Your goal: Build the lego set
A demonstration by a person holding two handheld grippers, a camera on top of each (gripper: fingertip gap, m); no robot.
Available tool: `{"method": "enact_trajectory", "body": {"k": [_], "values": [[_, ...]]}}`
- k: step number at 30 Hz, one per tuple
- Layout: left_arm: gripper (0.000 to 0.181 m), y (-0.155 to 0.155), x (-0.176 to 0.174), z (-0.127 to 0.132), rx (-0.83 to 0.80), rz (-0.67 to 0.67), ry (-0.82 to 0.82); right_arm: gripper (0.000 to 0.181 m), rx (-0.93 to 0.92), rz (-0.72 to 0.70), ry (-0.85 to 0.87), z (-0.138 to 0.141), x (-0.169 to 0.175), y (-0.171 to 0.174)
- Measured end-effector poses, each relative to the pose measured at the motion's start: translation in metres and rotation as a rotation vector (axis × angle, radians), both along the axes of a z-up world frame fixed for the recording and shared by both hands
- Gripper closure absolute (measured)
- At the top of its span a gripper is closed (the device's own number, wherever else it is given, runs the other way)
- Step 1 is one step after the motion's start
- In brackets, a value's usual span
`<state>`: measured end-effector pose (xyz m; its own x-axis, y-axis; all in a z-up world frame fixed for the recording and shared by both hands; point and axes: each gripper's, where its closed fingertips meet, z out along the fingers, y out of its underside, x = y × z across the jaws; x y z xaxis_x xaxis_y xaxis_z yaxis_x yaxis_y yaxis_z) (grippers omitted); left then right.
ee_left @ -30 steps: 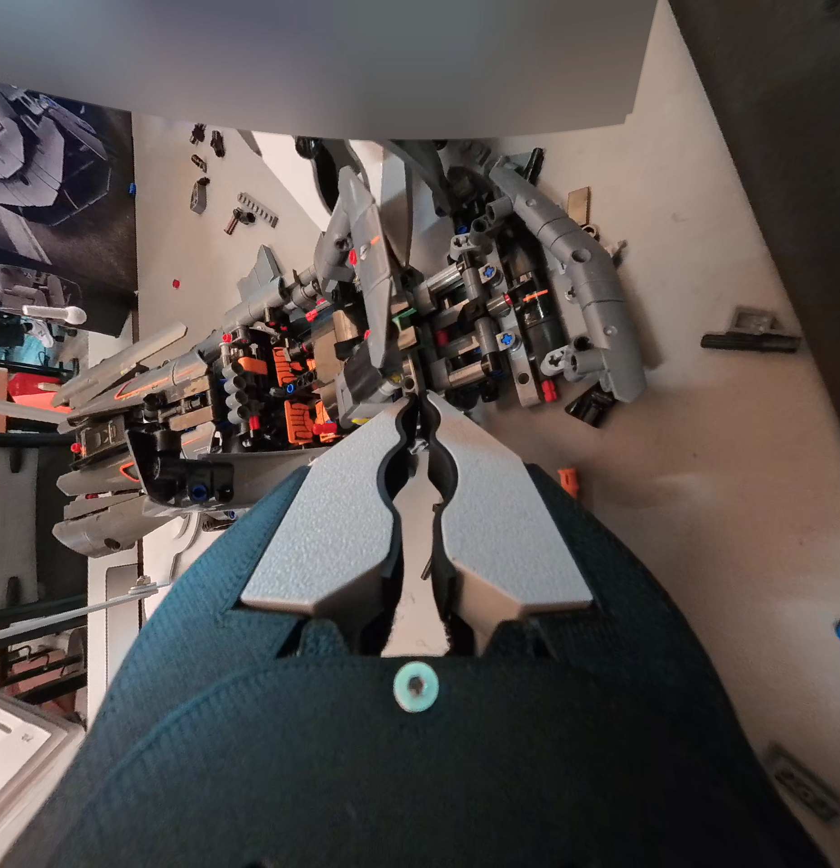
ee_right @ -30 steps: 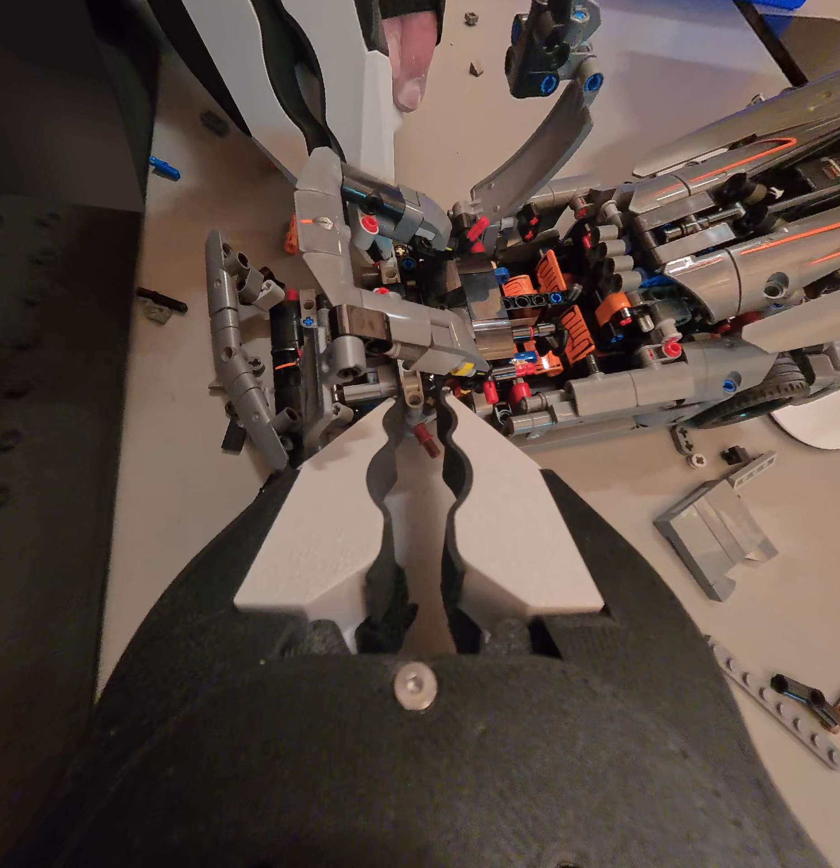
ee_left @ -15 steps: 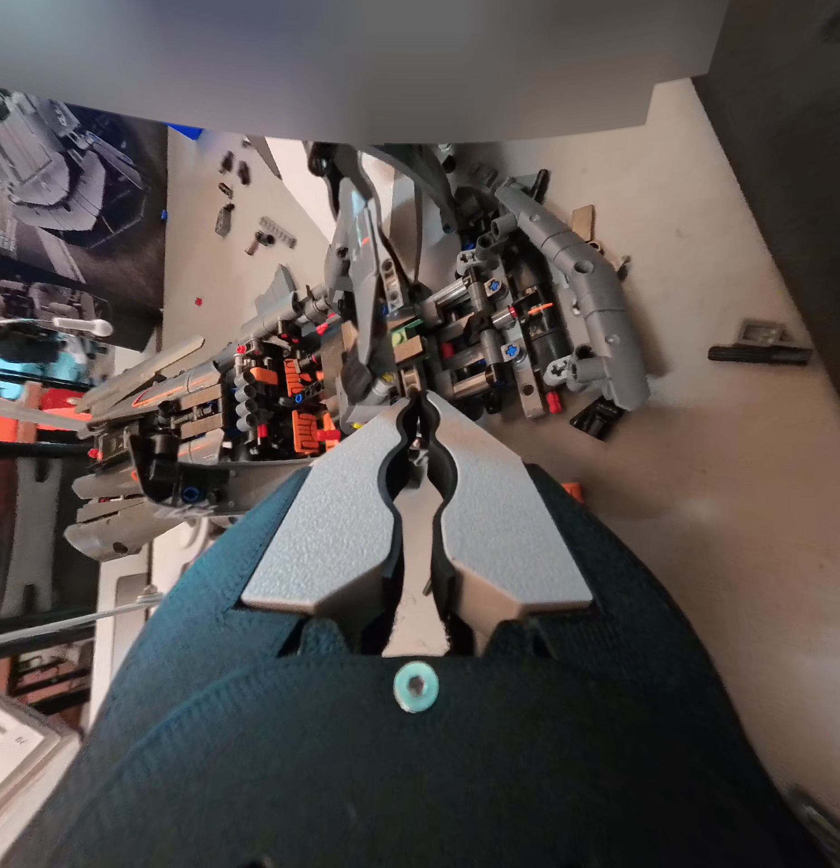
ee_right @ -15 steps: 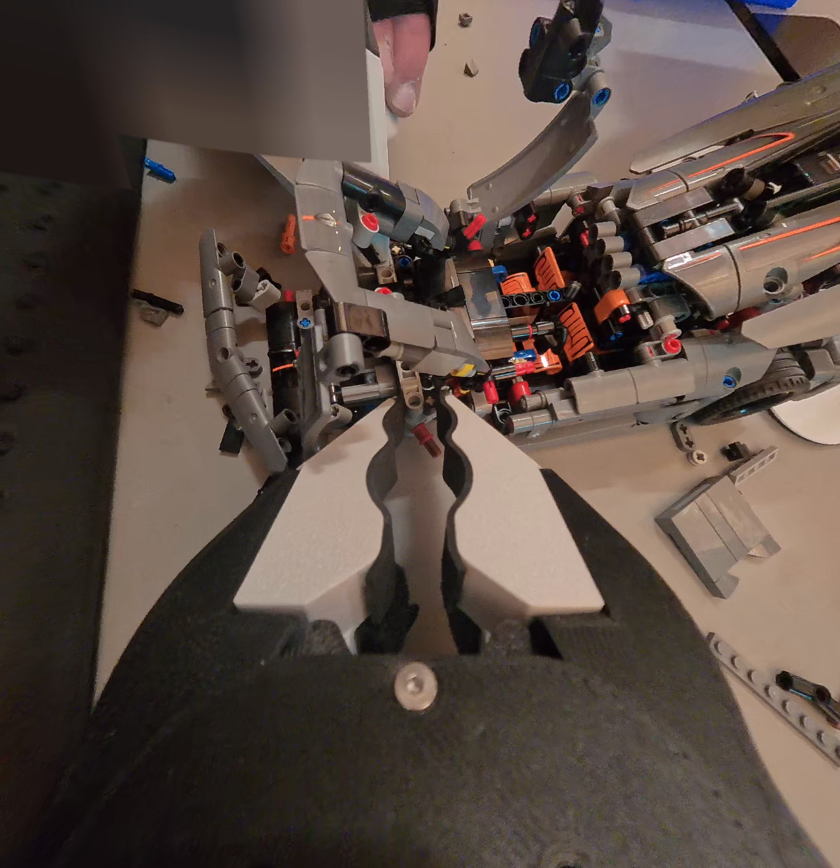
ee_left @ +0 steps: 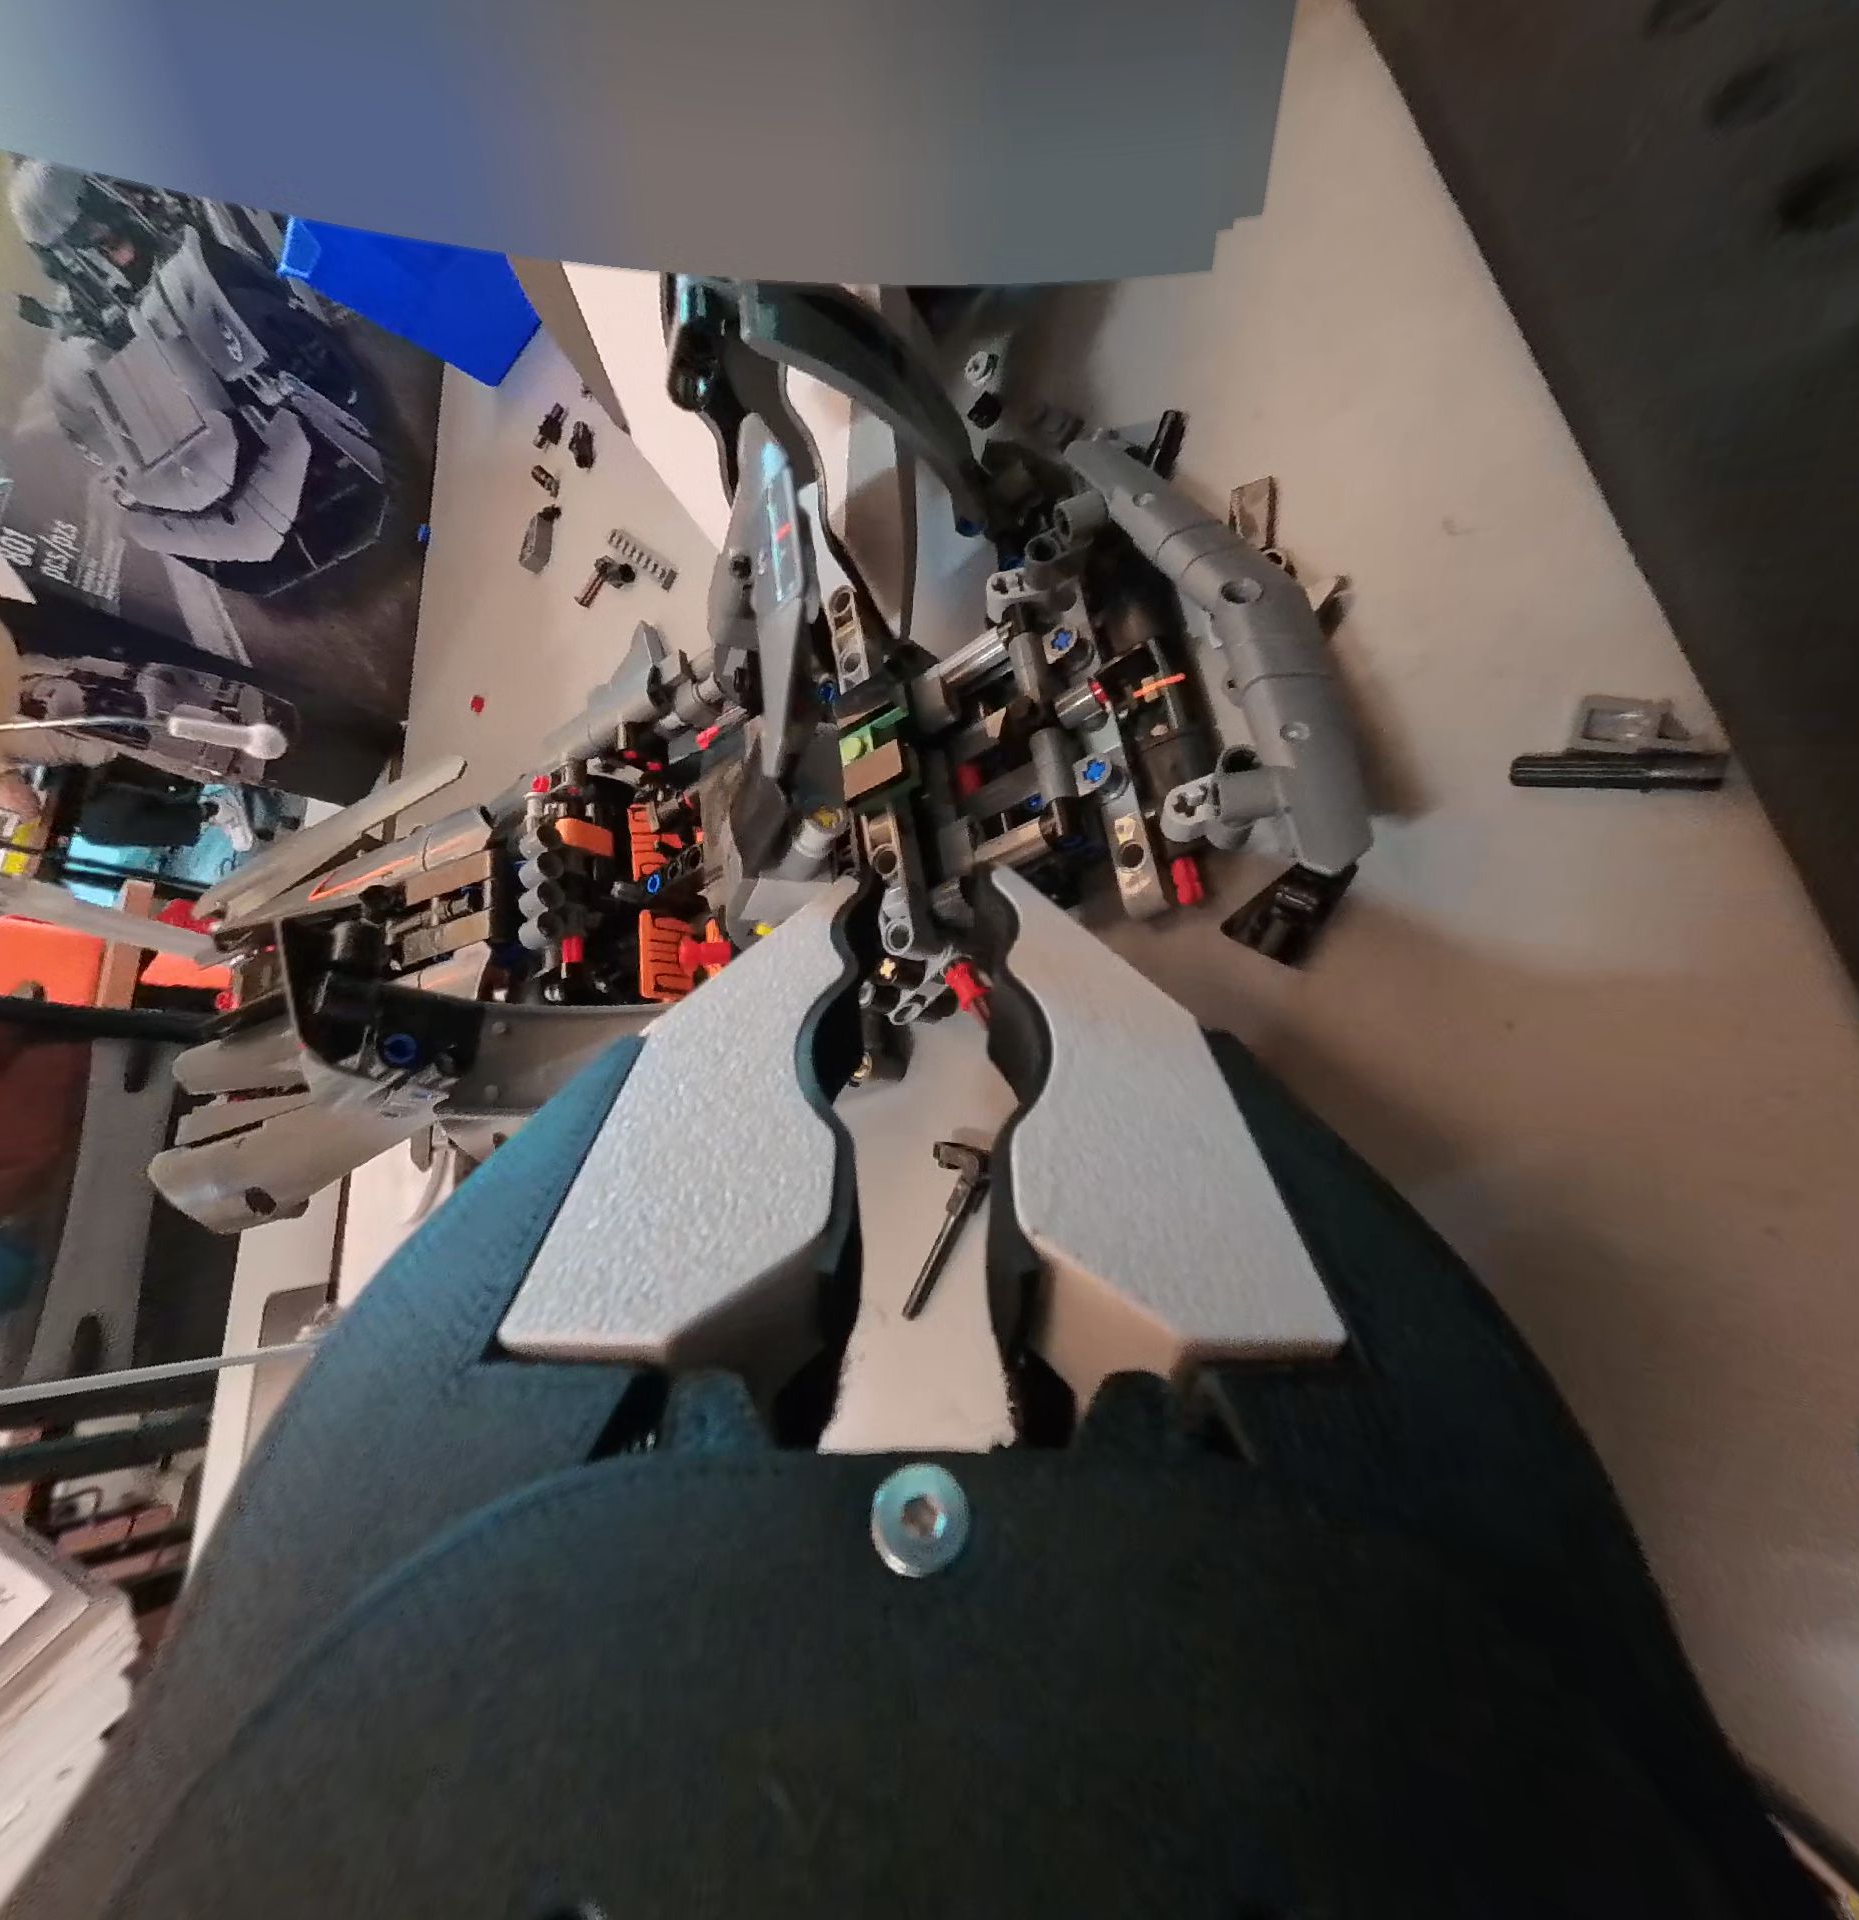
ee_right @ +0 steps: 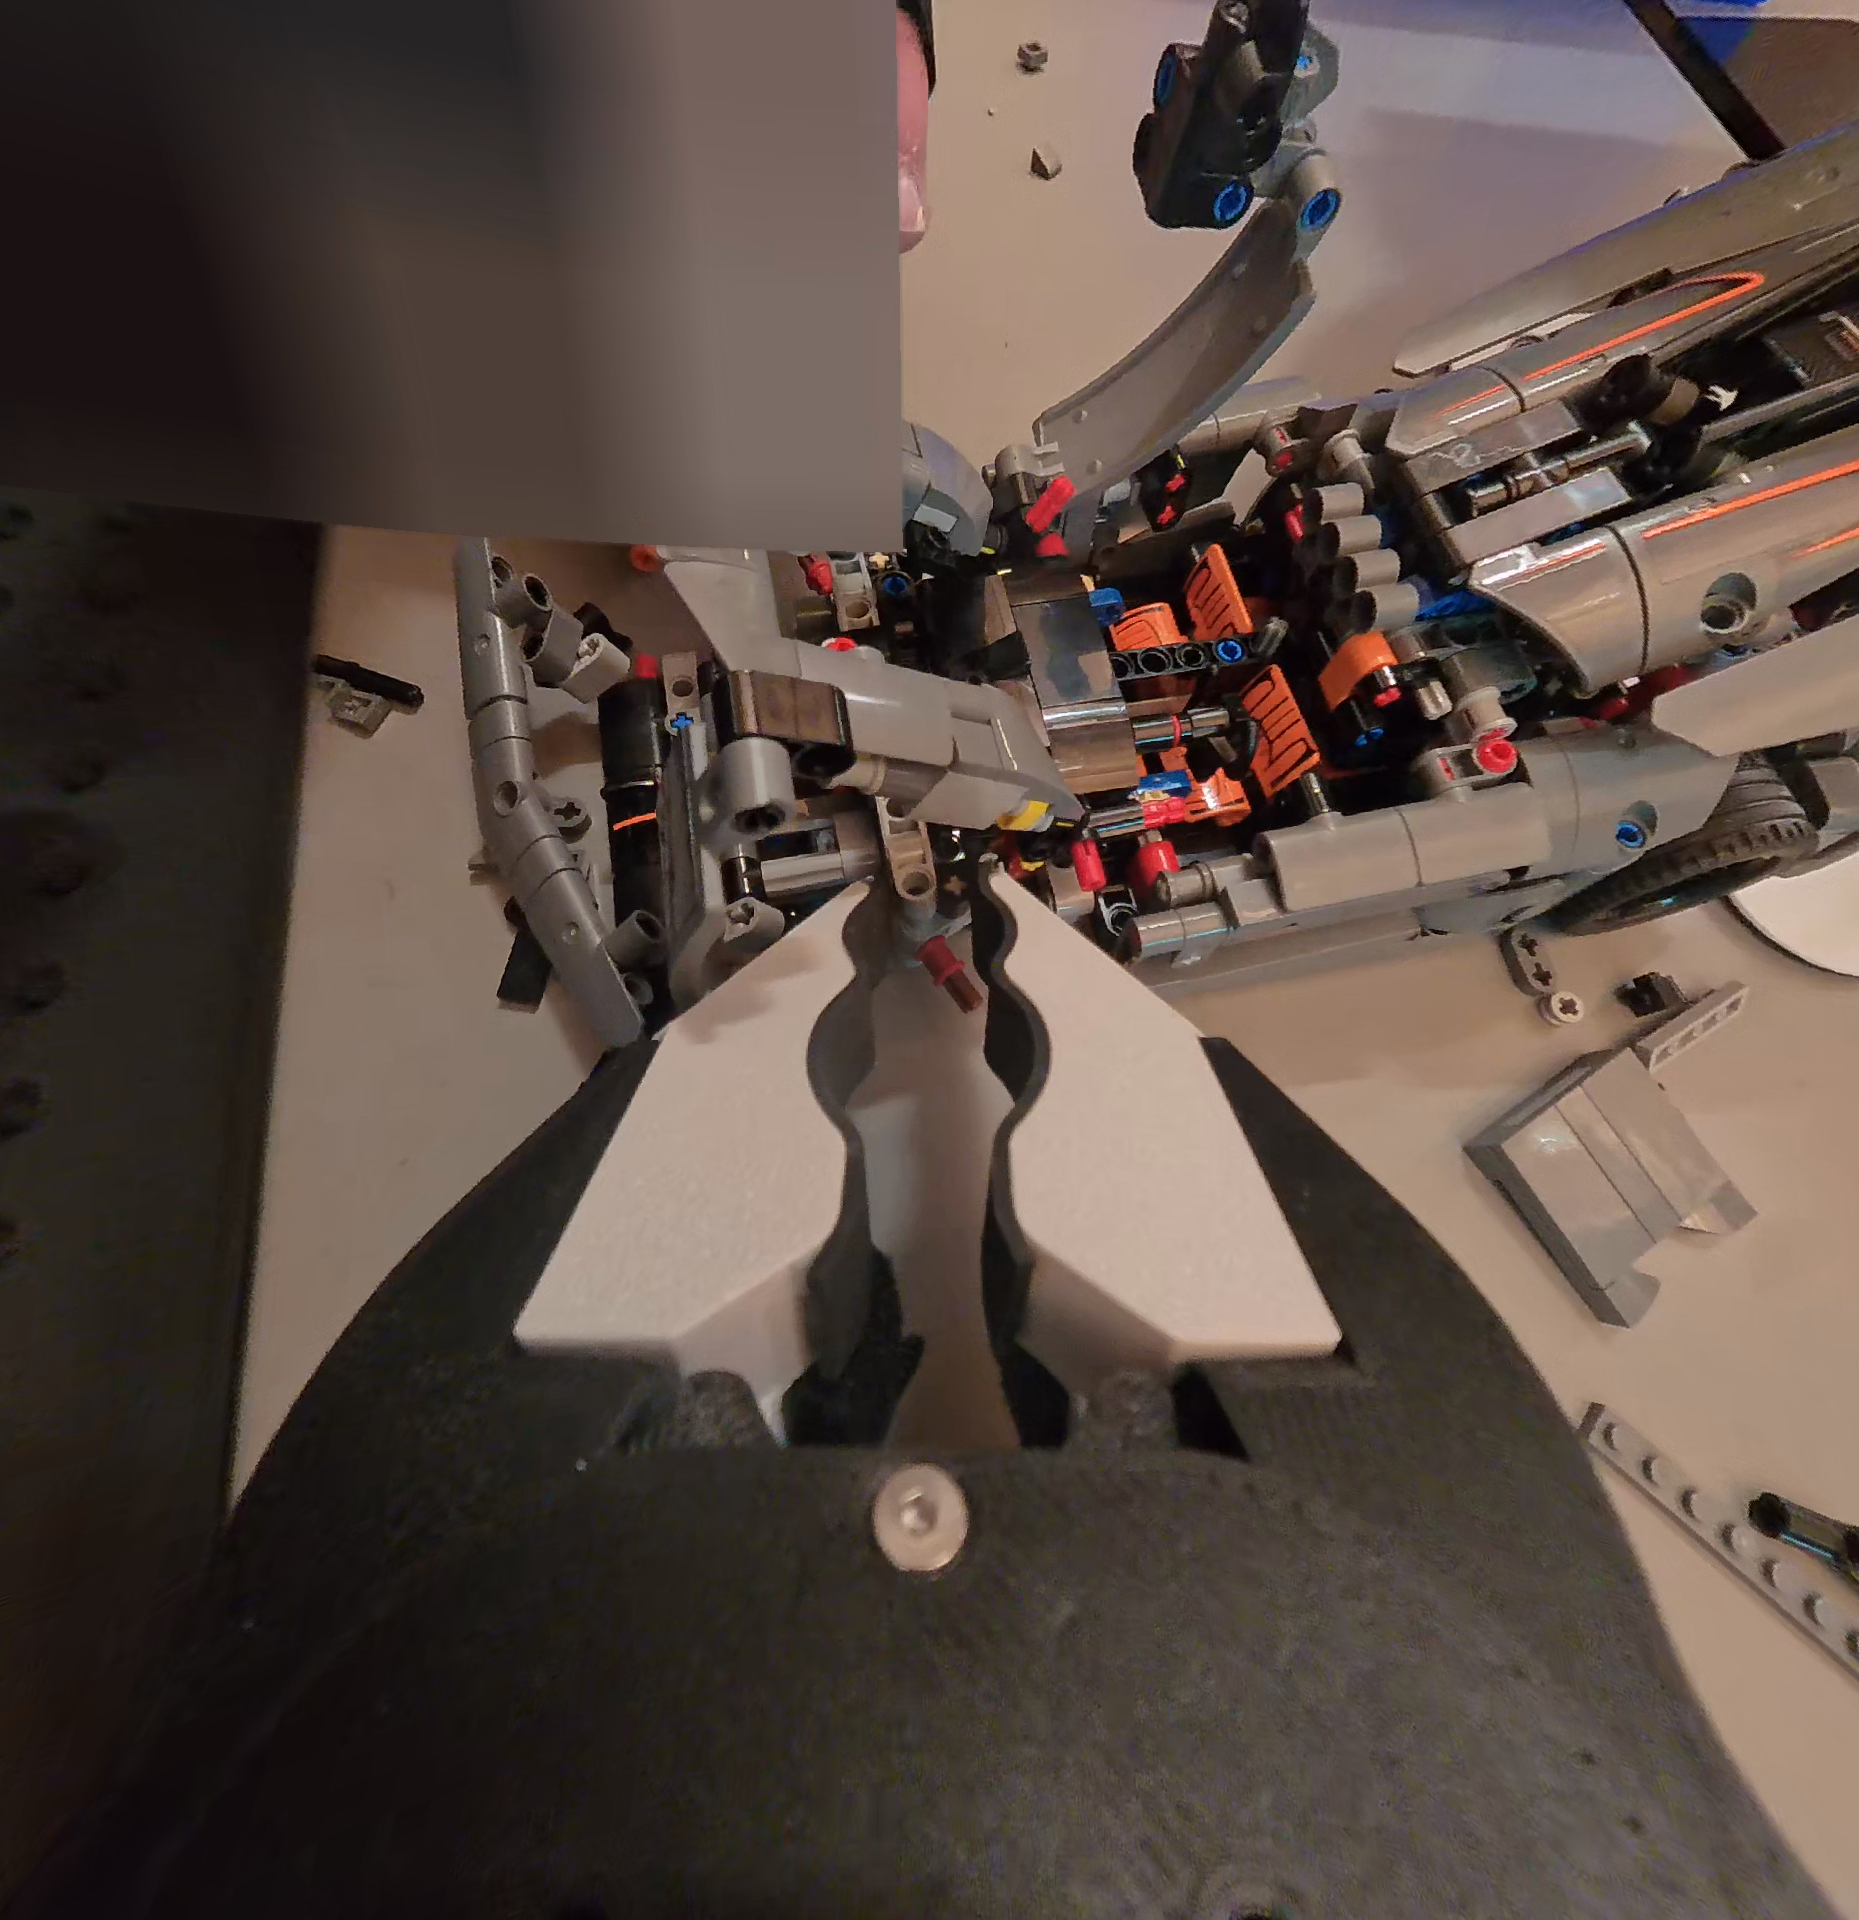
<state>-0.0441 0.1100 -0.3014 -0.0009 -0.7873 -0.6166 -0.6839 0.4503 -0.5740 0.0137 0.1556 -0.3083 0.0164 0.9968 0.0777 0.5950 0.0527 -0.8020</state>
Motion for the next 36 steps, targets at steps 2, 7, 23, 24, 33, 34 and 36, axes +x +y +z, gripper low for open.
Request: {"method": "enact_trajectory", "body": {"k": [2,7,23,24,33,34,36], "values": [[0.161,-0.002,0.001,-0.003,-0.002,-0.002,0.019,0.169,-0.002,-0.001,0.001,0.0,0.0,0.0],[0.158,-0.004,0.006,-0.005,0.051,-0.01,0.044,0.169,-0.002,-0.001,0.001,0.0,0.0,0.0],[0.168,0.009,0.011,-0.007,0.168,0.07,0.067,0.168,-0.015,-0.015,0.0,0.0,0.0,0.0],[0.168,0.01,0.012,-0.007,0.178,0.074,0.058,0.168,-0.017,-0.016,0.0,0.0,0.0,0.0],[0.179,0.016,0.012,-0.006,0.201,0.126,0.094,0.169,-0.026,-0.026,-0.008,-0.001,0.0,0.0],[0.179,0.016,0.012,-0.006,0.197,0.139,0.1,0.169,-0.028,-0.026,-0.008,-0.001,0.0,0.0],[0.179,0.016,0.012,-0.007,0.21,0.147,0.108,0.169,-0.028,-0.026,-0.011,-0.001,0.0,-0.001]]}}
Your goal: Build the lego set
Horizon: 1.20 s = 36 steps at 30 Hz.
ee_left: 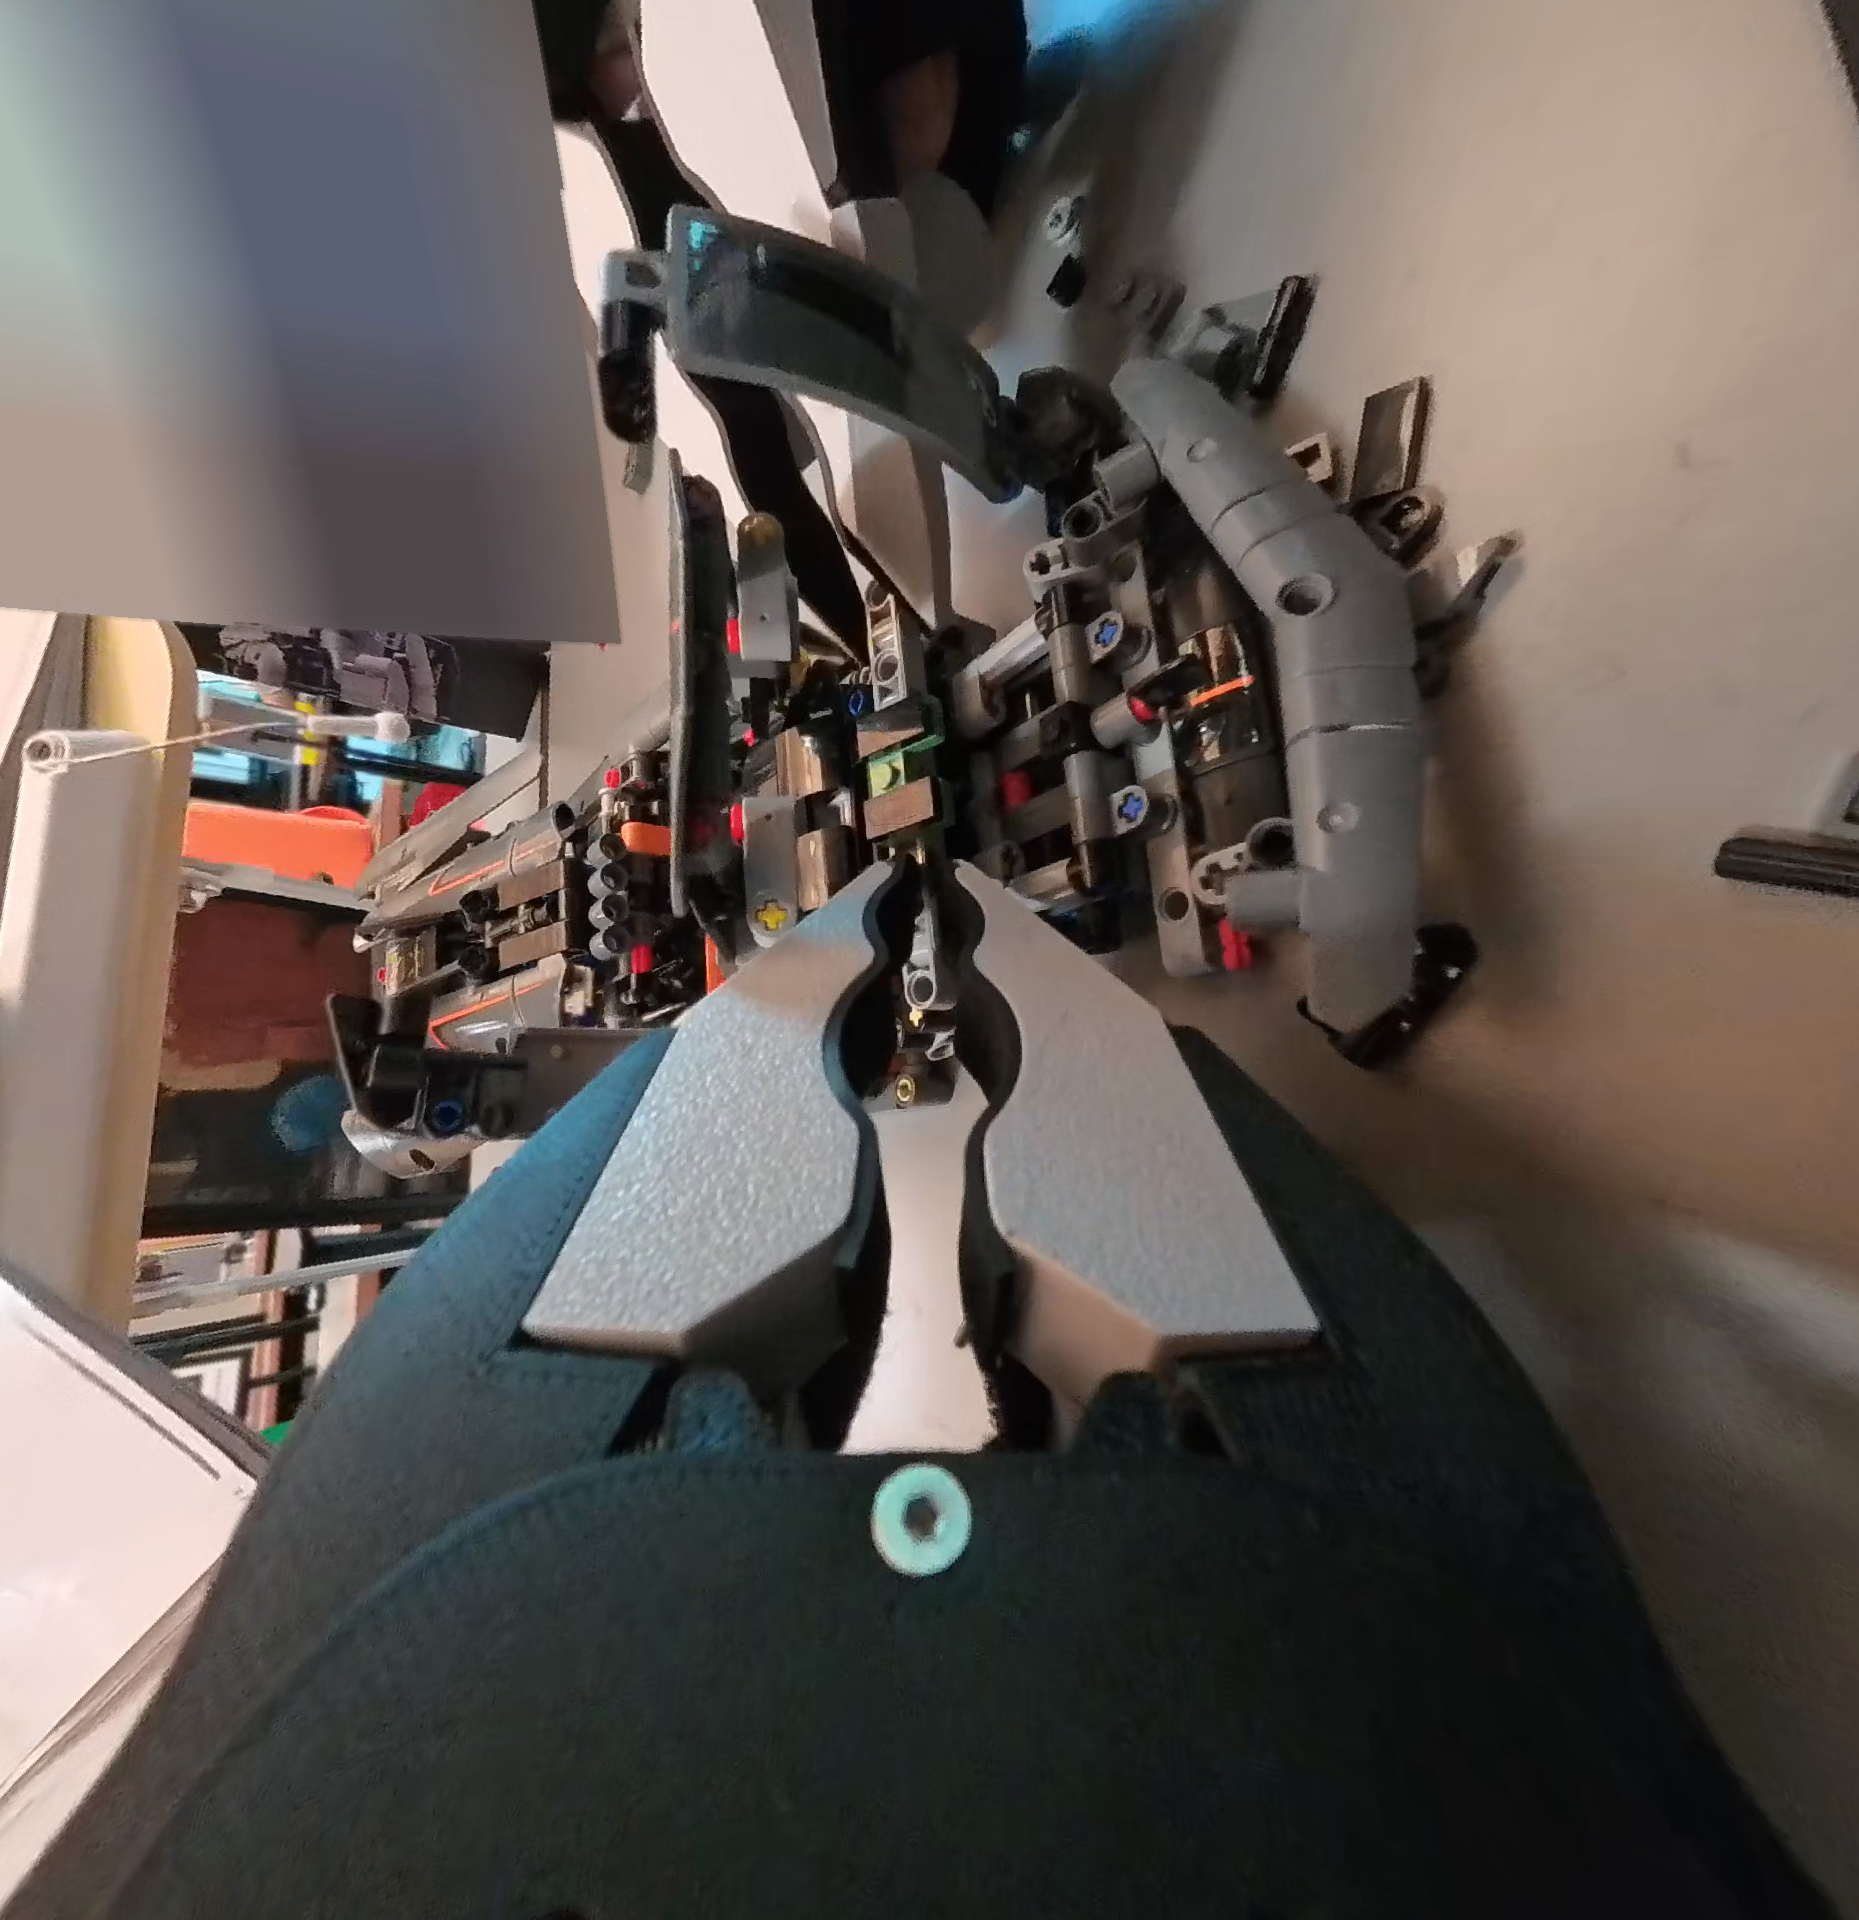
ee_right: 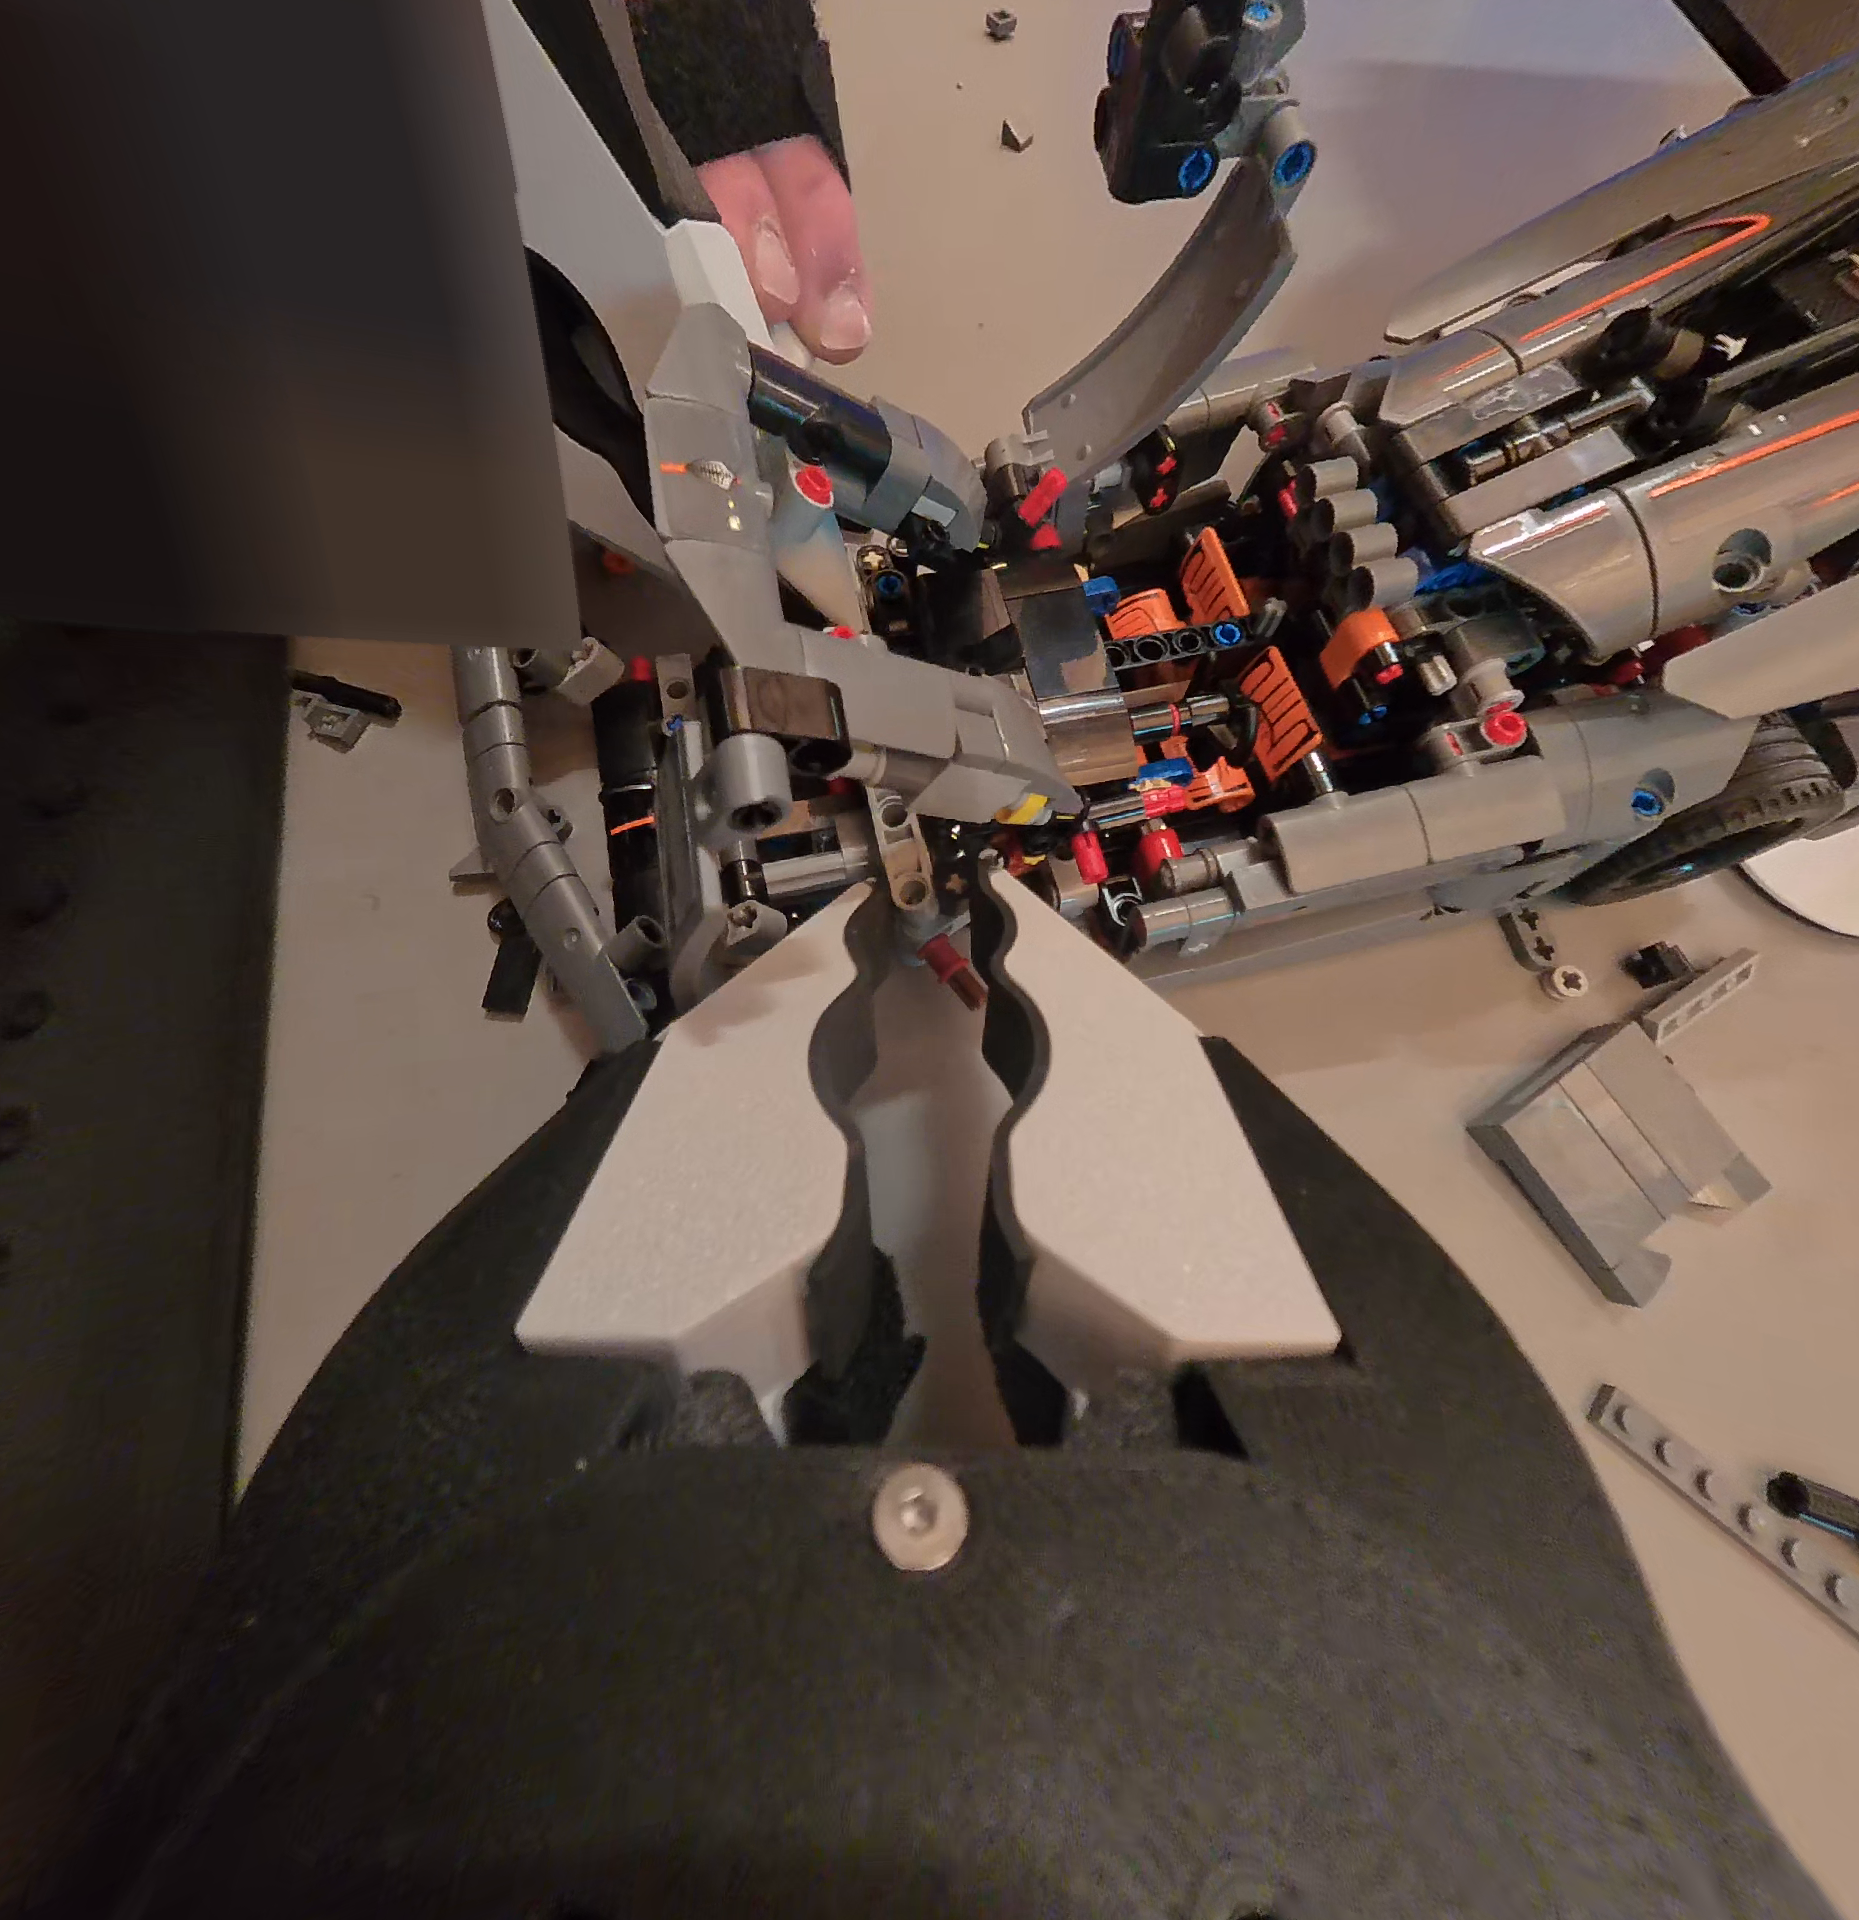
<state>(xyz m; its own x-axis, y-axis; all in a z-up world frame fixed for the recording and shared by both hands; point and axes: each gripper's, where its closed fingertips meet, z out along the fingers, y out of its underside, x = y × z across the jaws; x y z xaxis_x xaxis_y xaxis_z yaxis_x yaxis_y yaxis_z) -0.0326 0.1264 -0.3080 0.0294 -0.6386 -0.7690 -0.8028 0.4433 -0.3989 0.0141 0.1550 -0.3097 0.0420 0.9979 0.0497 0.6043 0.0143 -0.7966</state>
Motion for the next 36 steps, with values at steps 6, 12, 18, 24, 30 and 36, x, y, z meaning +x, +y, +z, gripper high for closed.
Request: {"method": "enact_trajectory", "body": {"k": [6,12,18,24,30,36], "values": [[0.179,0.0036,-0.0007,-0.0001,-0.03,0.019,0.01,0.169,-0.01,-0.019,-0.002,-0.0003,0.0,0.0023],[0.179,0.0033,-0.0005,0.0004,-0.08,0.012,0.017,0.169,-0.027,-0.021,0.001,-0.0001,-0.0002,0.002],[0.181,0.0049,0.0002,0.0011,-0.134,0.001,0.01,0.168,-0.064,-0.034,0.004,0.0004,-0.0007,0.0036],[0.181,0.0053,0.0002,0.001,-0.146,-0.027,0.006,0.169,-0.06,-0.035,-0.005,-0.0007,-0.0007,0.0032],[0.181,0.0064,-0.0006,0.0002,-0.203,-0.036,0.02,0.169,-0.069,-0.035,-0.011,-0.0015,-0.0011,0.0027],[0.181,0.0059,-0.0013,-0.0045,-0.323,-0.075,-0.007,0.17,-0.083,-0.036,-0.008,-0.0014,-0.0016,0.0024]]}}
